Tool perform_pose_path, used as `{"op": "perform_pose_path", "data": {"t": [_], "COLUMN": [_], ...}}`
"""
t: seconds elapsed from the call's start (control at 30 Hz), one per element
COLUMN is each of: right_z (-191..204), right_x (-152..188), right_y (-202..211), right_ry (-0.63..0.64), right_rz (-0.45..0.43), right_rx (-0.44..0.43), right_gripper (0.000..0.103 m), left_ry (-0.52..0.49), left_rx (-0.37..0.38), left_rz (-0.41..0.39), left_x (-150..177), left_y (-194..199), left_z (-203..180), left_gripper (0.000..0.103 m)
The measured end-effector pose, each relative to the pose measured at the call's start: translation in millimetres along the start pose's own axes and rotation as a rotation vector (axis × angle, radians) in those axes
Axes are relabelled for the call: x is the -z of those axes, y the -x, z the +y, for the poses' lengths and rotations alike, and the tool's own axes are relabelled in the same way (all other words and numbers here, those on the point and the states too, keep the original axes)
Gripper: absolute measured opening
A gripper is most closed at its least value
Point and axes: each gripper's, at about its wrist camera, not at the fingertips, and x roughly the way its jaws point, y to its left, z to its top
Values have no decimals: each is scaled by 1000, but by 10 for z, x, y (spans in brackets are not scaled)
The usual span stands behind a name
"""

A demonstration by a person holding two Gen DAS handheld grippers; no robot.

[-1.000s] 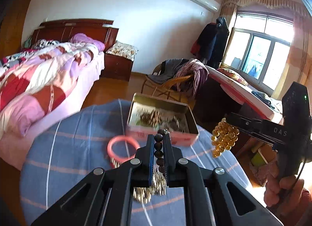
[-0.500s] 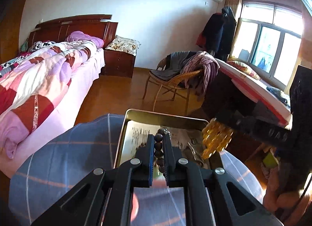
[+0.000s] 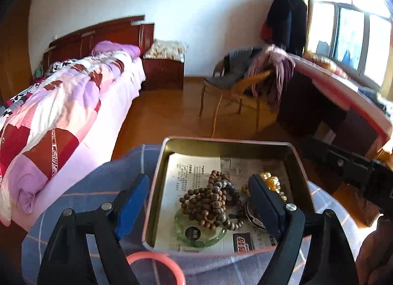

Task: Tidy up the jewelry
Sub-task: 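Carry both strands over the pink tin and open both grippers inside it, then withdraw both grippers from the tin back toward the remaining jewelry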

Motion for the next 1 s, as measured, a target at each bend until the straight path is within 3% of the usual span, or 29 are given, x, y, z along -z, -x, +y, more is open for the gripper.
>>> {"op": "perform_pose_path", "data": {"t": [0.13, 0.43, 0.7, 0.9, 1.0], "right_z": [37, 323, 357, 485, 502], "right_x": [159, 735, 951, 1108, 1206], "right_y": [246, 538, 789, 963, 972], "right_ry": [-6, 44, 28, 61, 69], "right_rz": [-7, 83, 104, 98, 121], "right_rx": [10, 1, 7, 5, -1], "right_gripper": [65, 65, 65, 59, 46], "left_ry": [31, 84, 77, 70, 52], "left_rx": [-2, -121, -216, -231, -255], "left_rz": [-4, 42, 54, 59, 72], "left_x": [74, 498, 803, 1019, 1247], "left_y": [271, 765, 1083, 1298, 1409], "left_z": [118, 309, 338, 353, 402], "left_gripper": [83, 83, 83, 83, 83]}}
